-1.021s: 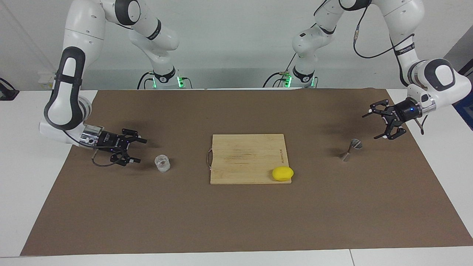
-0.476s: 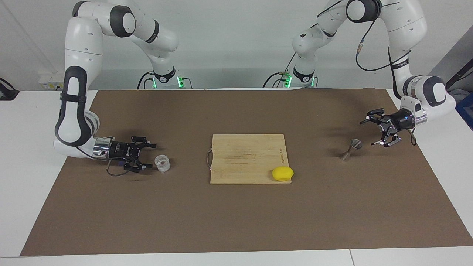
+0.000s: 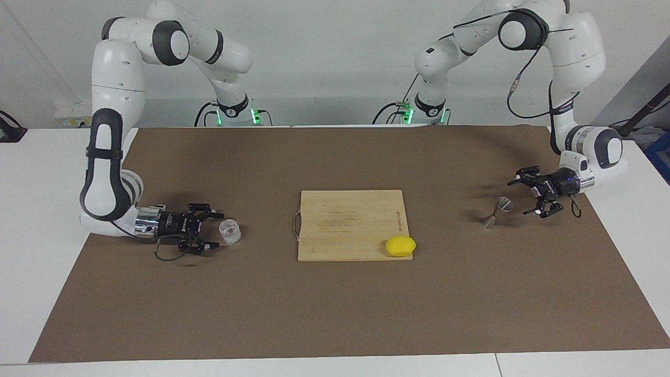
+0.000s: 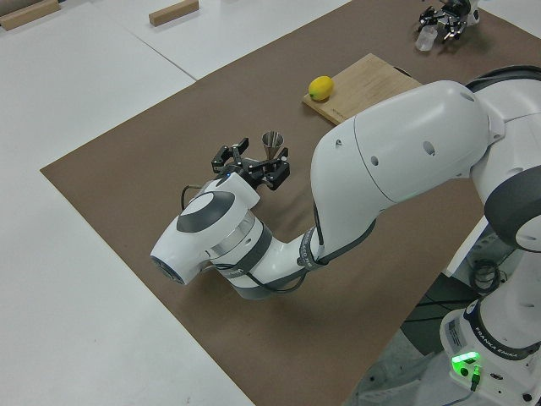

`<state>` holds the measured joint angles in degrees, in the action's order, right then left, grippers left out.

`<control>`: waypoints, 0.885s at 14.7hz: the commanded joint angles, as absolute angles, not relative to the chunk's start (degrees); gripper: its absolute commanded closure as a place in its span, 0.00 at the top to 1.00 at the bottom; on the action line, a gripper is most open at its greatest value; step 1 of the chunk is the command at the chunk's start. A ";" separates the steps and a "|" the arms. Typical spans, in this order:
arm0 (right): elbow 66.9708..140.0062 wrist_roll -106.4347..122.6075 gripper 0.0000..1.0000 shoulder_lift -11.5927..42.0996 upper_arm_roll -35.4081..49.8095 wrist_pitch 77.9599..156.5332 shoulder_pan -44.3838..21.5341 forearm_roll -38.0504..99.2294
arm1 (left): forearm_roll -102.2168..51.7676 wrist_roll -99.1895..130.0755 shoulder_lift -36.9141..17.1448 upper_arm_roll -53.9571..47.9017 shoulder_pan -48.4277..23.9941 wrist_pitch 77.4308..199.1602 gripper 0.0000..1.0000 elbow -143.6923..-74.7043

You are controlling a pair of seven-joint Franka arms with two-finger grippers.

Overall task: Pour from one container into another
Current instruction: 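Move the left gripper toward the metal cup while the right gripper nears the glass, then close the right gripper around the clear glass cup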

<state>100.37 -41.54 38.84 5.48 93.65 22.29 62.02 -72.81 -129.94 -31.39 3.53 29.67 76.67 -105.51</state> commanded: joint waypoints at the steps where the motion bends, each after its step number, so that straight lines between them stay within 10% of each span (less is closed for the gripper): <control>1: 98.88 -42.63 1.00 39.82 6.59 92.02 23.12 62.93 | -73.91 -134.11 -31.90 2.99 29.71 75.41 1.00 -104.85; 13: 98.61 -42.72 1.00 39.99 6.50 93.86 21.62 62.05 | -74.09 -139.83 -31.82 2.99 27.34 80.60 1.00 -107.57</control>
